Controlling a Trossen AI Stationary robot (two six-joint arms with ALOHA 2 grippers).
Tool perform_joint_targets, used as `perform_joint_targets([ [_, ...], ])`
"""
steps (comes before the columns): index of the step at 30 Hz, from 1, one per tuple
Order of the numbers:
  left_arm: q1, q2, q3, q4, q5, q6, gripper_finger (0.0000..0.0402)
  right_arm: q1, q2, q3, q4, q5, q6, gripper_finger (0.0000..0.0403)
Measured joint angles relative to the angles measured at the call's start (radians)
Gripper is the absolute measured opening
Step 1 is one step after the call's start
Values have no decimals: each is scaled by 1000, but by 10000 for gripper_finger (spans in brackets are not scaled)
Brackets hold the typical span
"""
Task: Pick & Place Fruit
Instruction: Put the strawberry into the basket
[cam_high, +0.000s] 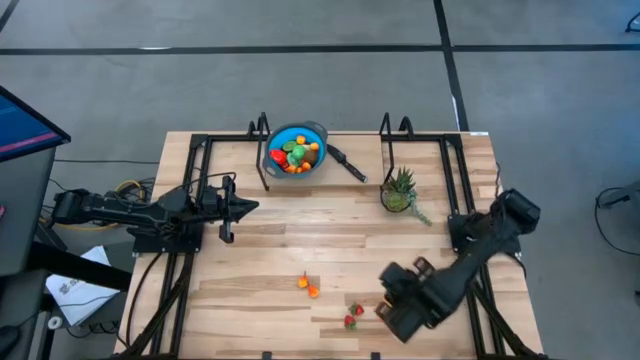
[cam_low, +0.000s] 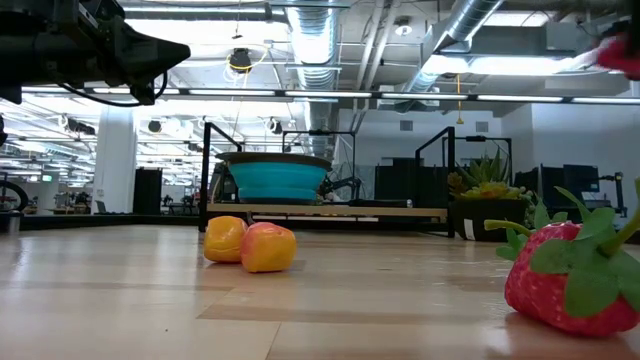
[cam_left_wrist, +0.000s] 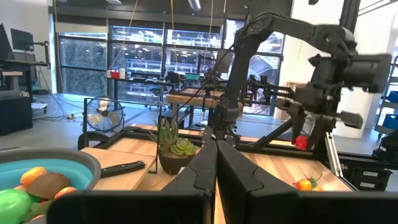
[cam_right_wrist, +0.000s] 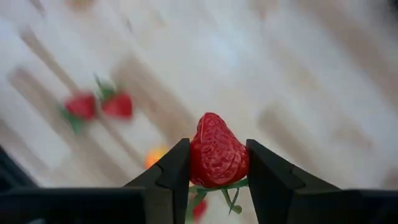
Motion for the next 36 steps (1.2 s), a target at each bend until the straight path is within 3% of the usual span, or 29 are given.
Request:
perform_joint_targets([
  [8, 0, 0, 0, 0, 0, 0, 4, -191, 0, 71, 75, 119, -407, 118],
  [20, 0, 0, 0, 0, 0, 0, 4, -546, 0, 129, 469, 95, -1135, 118],
  [28, 0, 0, 0, 0, 0, 75, 4, -781, 13, 135, 754, 10, -1411, 118],
  [36, 0, 0, 0, 0, -23, 81, 4, -969, 65, 136, 880, -97, -1508, 118],
])
